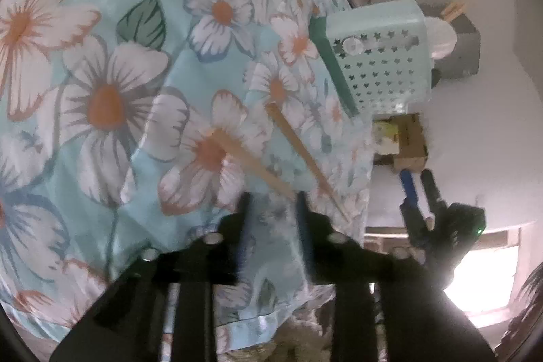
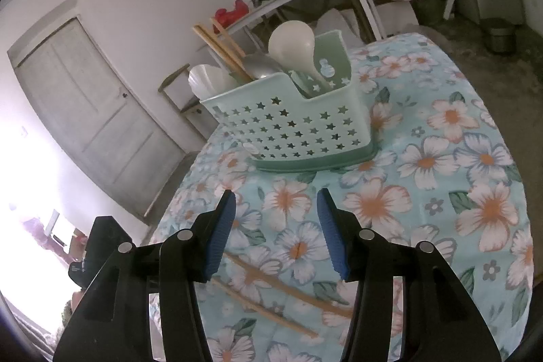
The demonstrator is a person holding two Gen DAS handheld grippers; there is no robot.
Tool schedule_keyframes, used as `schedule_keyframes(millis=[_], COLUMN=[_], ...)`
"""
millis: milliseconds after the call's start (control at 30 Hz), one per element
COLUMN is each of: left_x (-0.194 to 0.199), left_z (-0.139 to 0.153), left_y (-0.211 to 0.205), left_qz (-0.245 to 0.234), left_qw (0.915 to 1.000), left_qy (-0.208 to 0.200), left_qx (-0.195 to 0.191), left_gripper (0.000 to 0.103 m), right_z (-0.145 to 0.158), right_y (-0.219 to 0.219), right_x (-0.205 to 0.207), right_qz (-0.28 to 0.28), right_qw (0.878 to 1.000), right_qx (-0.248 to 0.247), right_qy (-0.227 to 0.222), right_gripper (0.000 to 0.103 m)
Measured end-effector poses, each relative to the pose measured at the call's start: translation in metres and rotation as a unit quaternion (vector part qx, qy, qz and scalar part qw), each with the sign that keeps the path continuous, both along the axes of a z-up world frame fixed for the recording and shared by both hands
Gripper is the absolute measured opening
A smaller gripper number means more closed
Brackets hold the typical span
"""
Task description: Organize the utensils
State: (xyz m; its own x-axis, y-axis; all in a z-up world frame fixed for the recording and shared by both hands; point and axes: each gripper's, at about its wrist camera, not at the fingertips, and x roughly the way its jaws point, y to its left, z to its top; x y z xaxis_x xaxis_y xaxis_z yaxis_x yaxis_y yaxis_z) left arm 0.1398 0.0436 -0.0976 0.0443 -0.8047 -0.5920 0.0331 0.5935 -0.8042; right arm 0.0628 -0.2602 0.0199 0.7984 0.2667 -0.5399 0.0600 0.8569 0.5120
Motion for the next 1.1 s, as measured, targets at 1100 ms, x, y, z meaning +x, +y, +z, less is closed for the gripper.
schedule_keyframes(millis=[1100], left_x=[-0.002], left_z=[-0.012], left_y=[-0.002], left_qz=[0.052], left_qw=[0.9984], left_qy=[0.020], left_qx=[-0.014], left_gripper=[0.010], right_z=[-0.001], right_y=[0.001], right_x=[0.001], right_qz=[-0.003], right_qw=[1.000], right_qx=[0.002], right_qy=[0.001], right_gripper=[0.048])
